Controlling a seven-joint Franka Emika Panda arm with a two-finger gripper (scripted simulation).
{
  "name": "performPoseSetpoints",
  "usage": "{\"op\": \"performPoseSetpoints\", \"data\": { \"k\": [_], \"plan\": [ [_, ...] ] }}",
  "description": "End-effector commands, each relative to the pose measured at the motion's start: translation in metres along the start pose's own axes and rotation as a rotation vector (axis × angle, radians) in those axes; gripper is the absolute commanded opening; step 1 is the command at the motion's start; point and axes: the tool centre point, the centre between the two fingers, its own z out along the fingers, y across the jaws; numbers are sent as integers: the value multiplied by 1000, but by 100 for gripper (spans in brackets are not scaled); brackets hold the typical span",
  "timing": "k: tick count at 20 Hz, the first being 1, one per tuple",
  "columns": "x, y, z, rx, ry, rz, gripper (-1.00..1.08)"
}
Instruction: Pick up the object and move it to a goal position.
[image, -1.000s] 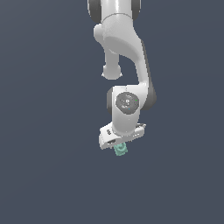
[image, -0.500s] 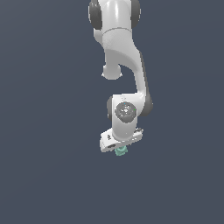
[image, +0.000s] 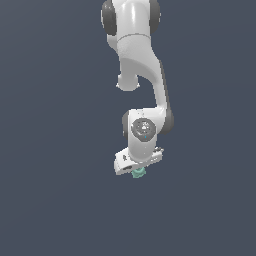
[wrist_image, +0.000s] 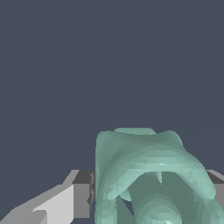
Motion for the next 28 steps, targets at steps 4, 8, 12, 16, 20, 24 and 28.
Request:
{"op": "performPoseSetpoints", "data": {
  "k": [4,8,12,16,20,24,28],
  "plan": [
    [0,0,0,0,0,0,-100],
    [-1,0,-2,0,0,0,-100],
    [-4,2,-12,0,0,0,-100],
    [-10,6,-29,0,0,0,-100],
    [-19,11,-55,0,0,0,-100],
    [-32,19,-91,0,0,0,-100],
    [-47,27,-135,0,0,0,-100]
  ]
}}
